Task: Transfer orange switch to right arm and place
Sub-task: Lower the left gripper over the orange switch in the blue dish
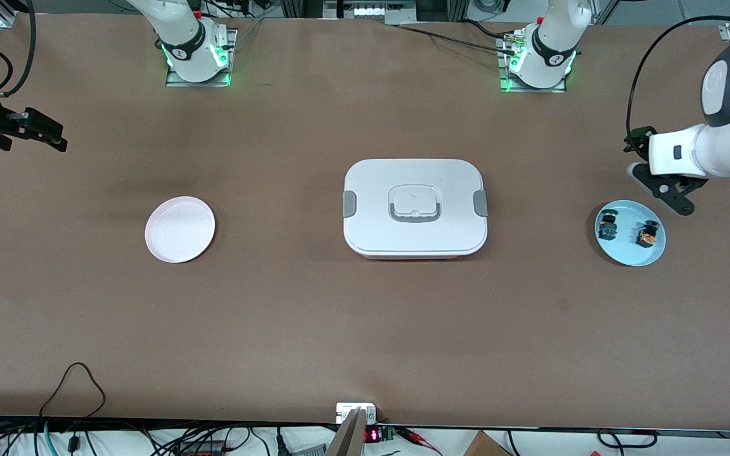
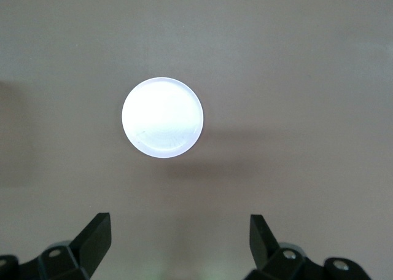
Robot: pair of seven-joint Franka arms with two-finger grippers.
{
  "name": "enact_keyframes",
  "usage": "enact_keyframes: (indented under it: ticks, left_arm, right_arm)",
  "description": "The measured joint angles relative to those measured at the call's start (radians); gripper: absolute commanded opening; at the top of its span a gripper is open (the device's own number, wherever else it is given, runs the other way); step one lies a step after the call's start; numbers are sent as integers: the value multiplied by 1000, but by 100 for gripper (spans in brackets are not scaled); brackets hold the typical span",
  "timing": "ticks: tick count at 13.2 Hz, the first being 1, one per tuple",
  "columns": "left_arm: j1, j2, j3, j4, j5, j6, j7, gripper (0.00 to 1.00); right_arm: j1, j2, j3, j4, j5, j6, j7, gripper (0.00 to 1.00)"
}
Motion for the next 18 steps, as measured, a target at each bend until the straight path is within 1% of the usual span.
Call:
enact_keyframes:
  ticks: [3,8,9,14,18]
  left_arm:
    - [77,1,2,-102,0,127,274,99]
    - [167,6,3,-265,1,472,806,98]
    - [180,13,3,-287,1,527,900,98]
    - [266,114,3,-304,1,736,1283,99]
    - [328,202,1,-303,-4,874,1439,100]
  right_arm:
    - [0,0,0,0,0,0,0,100]
    - [-1,4,-3,0,0,0,2,100]
    - [-1,4,-3,0,0,0,2,100]
    - [-1,4,-4,0,0,0,2,100]
    - [-1,5,-4,0,0,0,2,100]
